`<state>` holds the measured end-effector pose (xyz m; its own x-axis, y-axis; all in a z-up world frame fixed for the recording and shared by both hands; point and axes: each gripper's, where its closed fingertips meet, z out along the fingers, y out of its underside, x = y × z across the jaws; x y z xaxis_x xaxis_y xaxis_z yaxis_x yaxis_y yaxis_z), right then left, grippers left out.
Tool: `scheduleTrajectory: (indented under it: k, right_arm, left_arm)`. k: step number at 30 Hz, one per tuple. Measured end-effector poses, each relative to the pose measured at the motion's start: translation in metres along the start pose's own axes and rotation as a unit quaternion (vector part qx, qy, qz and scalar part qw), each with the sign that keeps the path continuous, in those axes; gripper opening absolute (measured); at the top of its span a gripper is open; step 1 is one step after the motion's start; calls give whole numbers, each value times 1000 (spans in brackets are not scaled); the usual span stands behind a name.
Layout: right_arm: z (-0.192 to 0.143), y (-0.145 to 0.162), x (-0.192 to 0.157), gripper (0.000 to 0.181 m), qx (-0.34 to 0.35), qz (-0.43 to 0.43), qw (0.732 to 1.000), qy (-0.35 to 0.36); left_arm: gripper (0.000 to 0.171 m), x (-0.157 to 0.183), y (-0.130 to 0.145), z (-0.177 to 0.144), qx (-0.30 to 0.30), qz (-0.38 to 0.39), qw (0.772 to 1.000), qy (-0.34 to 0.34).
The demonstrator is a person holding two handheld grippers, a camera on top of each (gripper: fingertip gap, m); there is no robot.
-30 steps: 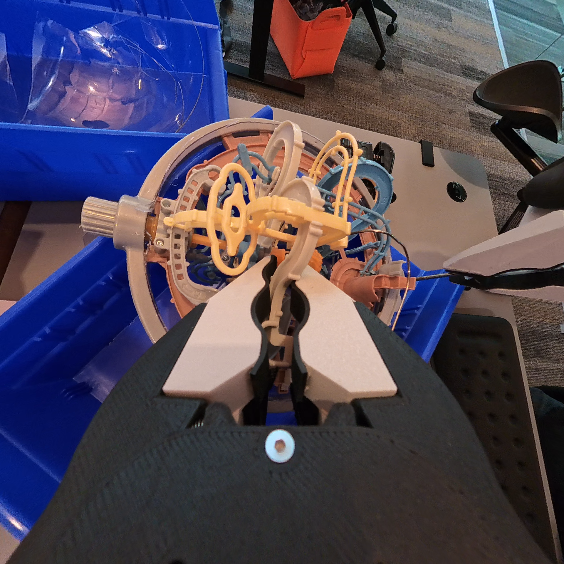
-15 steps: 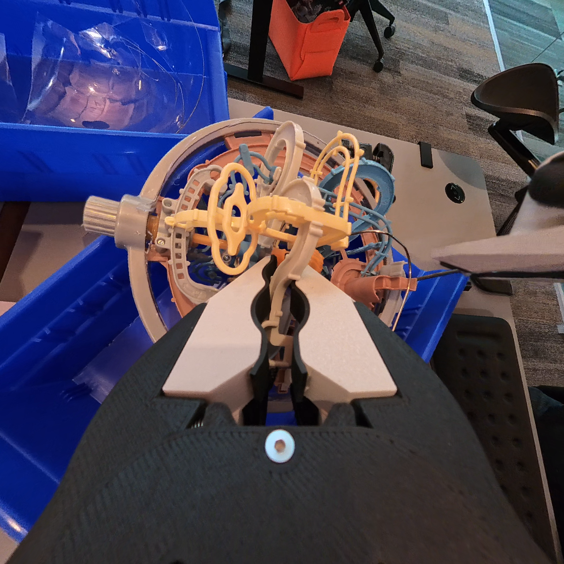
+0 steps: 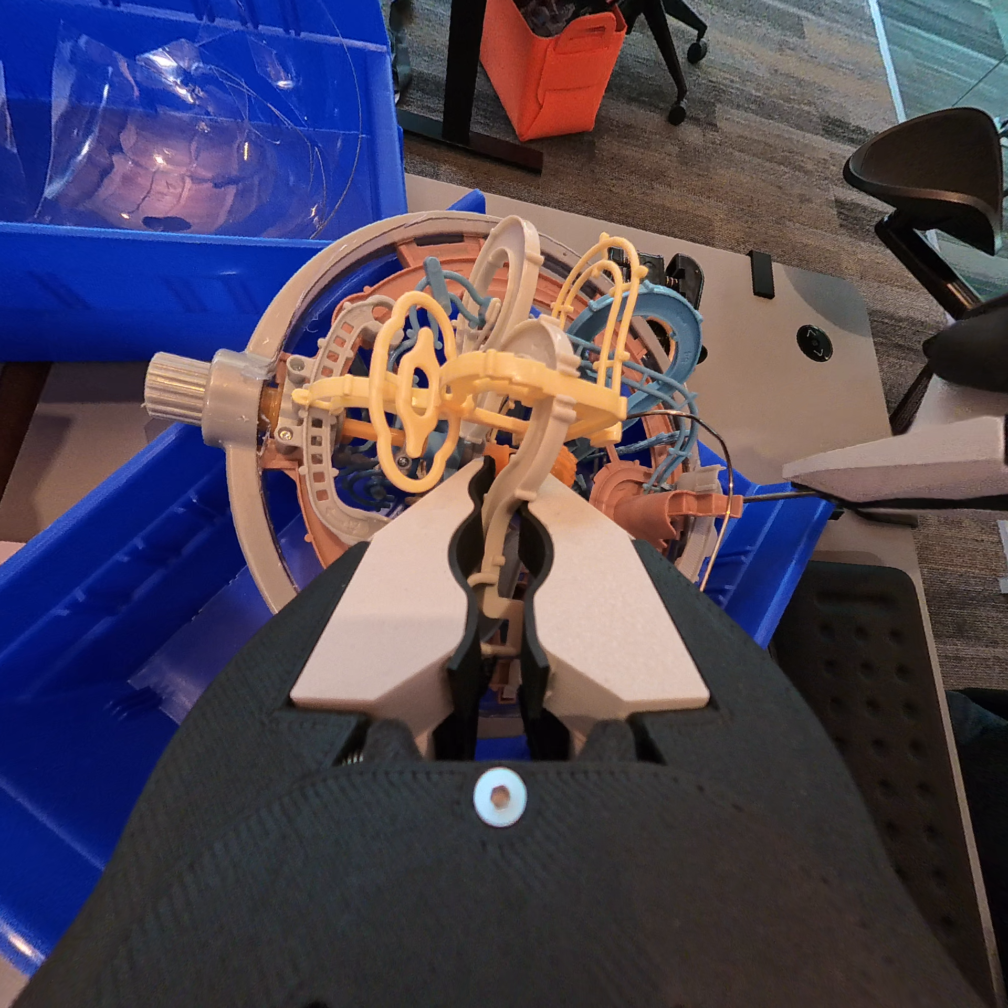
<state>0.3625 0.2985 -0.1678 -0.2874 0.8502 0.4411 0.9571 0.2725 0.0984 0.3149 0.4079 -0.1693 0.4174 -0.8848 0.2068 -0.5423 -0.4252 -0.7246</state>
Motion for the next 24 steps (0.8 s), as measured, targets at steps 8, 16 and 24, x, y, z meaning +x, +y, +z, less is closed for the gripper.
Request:
scheduleTrajectory:
  k: [8,16,24]
  right_arm:
    - [1,-5,5,6,-68,-340,933,101]
    - [3,3,8,26,-28,-1,999,30]
    - [0,-4,-3,6,40,158,986,-31]
  left_arm:
    - [4,-2,0,-1,3,2,1000,0]
    - [4,1,-1,0,3,6,1000,1]
    - [4,1,-2,1,4,5,1000,1]
